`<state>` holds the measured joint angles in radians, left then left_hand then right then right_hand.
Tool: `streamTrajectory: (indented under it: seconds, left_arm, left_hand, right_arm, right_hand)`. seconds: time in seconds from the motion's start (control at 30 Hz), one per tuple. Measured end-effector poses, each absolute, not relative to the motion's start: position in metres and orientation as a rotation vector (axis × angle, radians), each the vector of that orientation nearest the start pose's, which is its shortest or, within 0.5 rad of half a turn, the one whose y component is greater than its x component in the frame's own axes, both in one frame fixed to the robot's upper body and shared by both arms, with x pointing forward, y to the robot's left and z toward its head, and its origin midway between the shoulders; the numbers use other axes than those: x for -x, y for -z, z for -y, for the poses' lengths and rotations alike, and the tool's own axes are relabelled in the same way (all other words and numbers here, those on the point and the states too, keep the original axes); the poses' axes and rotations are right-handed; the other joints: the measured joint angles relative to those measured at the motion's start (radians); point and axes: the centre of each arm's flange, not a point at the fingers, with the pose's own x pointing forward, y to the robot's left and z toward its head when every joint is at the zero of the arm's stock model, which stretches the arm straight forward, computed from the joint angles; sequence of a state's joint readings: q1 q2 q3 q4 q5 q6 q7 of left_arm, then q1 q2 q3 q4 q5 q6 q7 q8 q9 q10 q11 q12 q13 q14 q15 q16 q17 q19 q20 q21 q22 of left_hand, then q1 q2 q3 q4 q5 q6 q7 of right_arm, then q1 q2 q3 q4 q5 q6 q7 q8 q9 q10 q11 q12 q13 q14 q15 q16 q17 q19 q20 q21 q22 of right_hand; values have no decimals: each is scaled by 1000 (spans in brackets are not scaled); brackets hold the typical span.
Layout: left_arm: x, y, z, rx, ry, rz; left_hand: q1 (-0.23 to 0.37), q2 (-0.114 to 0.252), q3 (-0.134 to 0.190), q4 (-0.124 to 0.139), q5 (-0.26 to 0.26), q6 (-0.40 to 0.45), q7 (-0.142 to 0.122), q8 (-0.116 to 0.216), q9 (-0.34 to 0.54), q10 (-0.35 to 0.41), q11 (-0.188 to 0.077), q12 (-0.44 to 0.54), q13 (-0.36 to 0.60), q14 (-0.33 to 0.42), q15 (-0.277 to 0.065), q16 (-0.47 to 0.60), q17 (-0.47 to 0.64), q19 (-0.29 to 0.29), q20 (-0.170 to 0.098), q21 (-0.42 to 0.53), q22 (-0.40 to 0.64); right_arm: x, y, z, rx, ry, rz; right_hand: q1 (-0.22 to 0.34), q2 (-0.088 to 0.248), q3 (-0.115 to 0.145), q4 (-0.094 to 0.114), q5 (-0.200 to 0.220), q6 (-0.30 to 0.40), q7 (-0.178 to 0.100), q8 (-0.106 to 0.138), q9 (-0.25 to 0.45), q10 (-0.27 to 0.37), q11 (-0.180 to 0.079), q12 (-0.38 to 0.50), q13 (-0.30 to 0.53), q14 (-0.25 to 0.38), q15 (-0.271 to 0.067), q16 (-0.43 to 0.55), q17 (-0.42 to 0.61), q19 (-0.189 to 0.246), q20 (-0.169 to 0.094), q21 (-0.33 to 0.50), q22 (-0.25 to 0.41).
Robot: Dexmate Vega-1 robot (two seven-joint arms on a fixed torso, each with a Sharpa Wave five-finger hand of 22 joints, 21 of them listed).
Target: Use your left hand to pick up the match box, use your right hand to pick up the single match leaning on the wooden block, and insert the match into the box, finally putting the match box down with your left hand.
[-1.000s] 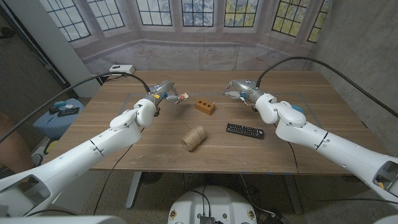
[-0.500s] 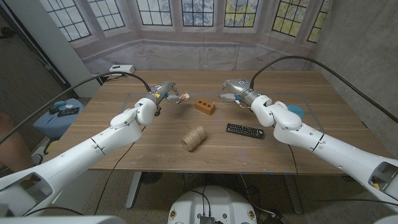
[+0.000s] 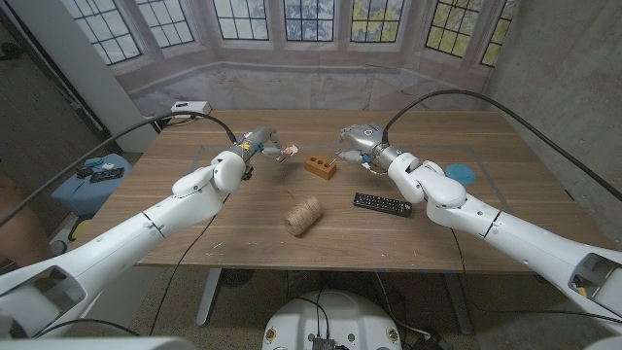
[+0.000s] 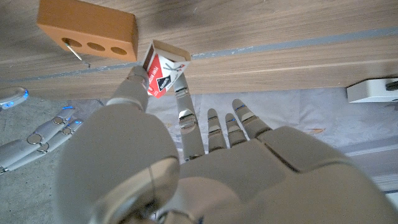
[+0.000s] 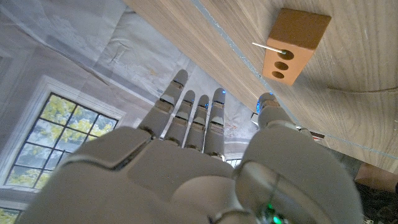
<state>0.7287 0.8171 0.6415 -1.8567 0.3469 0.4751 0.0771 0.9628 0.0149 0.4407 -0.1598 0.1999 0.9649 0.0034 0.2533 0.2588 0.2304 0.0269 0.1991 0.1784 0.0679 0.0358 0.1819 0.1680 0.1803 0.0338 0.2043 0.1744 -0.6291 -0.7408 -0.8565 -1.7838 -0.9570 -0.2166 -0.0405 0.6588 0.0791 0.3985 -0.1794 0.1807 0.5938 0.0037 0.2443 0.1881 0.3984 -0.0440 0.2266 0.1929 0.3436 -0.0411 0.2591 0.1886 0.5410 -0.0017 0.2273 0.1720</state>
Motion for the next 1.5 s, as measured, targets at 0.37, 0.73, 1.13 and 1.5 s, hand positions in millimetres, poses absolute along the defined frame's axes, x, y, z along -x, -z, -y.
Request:
streamTrajectory:
  seconds: [0.37, 0.73, 1.13, 1.5]
  left_arm:
    - [-602, -42, -230, -1235, -108, 492]
    - [-605, -43, -223, -1227, -92, 486]
    - [-607, -44, -217, -1215, -74, 478]
    - [-605, -39, -216, -1197, -57, 484]
  left_hand:
    - [0, 0, -4, 4, -1, 0, 0, -3, 0, 0, 0, 0, 1, 0, 0, 0, 0, 0, 0, 0, 0]
    - [6, -5, -8, 0, -1, 0, 0, -4, -1, 0, 0, 0, 1, 0, 0, 0, 0, 0, 1, 0, 0]
    - [6, -5, -8, 0, 4, 0, 0, -2, 6, 0, 0, 0, 1, 0, 0, 0, 0, -4, 4, 0, 0]
    - [6, -5, -8, 0, 4, 0, 0, -2, 6, 0, 0, 0, 1, 0, 0, 0, 0, -4, 4, 0, 0]
  right_arm:
    - [-590, -19, 123, 1844, 124, 997]
    - [-600, -16, 131, 1896, 167, 1121]
    - [-609, -16, 138, 1925, 194, 1223]
    - [-613, -14, 136, 1941, 199, 1271]
  right_hand:
    - [57, -34, -3, -3, 0, 44, -16, 0, 0, 42, -13, 0, 0, 46, -1, 8, 0, 42, -15, 0, 0]
    - [95, -47, -3, -3, 0, 81, -23, 4, 0, 77, -26, 0, 0, 73, -5, 11, 0, 66, -30, 0, 0]
    - [117, -51, -5, 0, 0, 101, -27, 9, 0, 98, -19, 8, 0, 93, 0, 19, 0, 75, -39, 0, 0]
    - [123, -58, -10, 5, 0, 107, -22, 9, 5, 99, -17, 8, 0, 98, -5, 19, 5, 75, -39, 0, 3]
